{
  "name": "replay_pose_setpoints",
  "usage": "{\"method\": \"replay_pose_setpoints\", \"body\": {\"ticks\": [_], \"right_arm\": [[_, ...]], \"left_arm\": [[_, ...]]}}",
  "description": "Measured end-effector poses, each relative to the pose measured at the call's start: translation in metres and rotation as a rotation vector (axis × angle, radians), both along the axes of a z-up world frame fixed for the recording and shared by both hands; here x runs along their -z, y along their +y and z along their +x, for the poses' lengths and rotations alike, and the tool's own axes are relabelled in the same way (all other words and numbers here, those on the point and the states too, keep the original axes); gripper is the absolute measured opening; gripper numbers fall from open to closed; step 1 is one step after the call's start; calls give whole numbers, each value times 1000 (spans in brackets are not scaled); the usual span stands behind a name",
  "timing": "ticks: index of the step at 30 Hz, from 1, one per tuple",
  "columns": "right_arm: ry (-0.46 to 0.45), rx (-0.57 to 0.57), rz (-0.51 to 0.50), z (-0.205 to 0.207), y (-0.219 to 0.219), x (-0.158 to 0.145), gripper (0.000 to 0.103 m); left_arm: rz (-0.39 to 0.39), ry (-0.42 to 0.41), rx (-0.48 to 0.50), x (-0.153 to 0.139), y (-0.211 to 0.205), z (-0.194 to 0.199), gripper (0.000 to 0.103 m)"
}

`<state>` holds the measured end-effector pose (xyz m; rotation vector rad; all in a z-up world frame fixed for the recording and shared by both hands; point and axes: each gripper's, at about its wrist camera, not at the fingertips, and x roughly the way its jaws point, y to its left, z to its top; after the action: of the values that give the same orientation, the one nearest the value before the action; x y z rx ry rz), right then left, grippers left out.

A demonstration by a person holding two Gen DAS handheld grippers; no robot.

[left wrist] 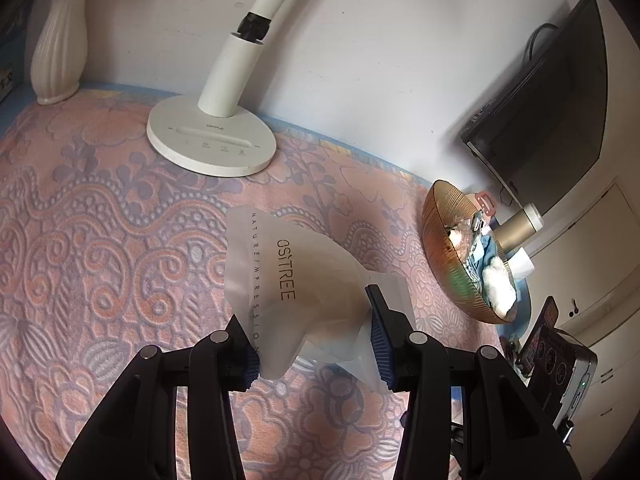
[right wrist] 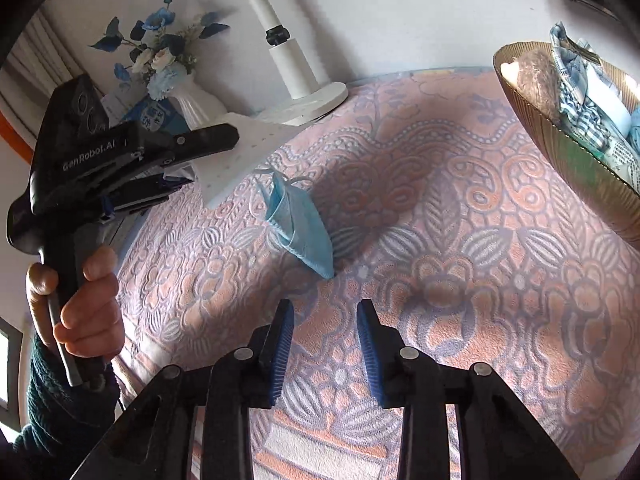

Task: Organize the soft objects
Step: 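Grasp the white OSTREE packet with the left tool while the right tool grasps the blue mask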

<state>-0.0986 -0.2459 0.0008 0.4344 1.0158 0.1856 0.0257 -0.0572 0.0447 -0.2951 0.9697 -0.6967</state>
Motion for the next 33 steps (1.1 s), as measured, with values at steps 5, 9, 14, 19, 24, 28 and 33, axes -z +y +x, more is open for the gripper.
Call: {"method": "replay_pose_setpoints", "body": {"ticks": [5,9,14,19,24,28,33], "right_arm": [[-74,23,-68,5,6,-24,87],[-34,-18,-96,21,15,-19,87],[12,-62,-59,33,30,0,87],[38,-138,-80,56,66,12,87],[4,-188,-93,79,97,13,87],[-34,-216,-205,85,124,17,48],[-81,-200,-318,61,116,11,20]], "left_arm": [[-58,21,-40,18,30,2,42],[-104,60,-100,34,64,12,42],[-145,70,-172,53,88,21,43],[-258,137,-185,68,97,27,43],[-263,138,-187,69,97,26,43],[-290,145,-194,70,101,26,44],[-296,145,-188,70,104,26,46]]}}
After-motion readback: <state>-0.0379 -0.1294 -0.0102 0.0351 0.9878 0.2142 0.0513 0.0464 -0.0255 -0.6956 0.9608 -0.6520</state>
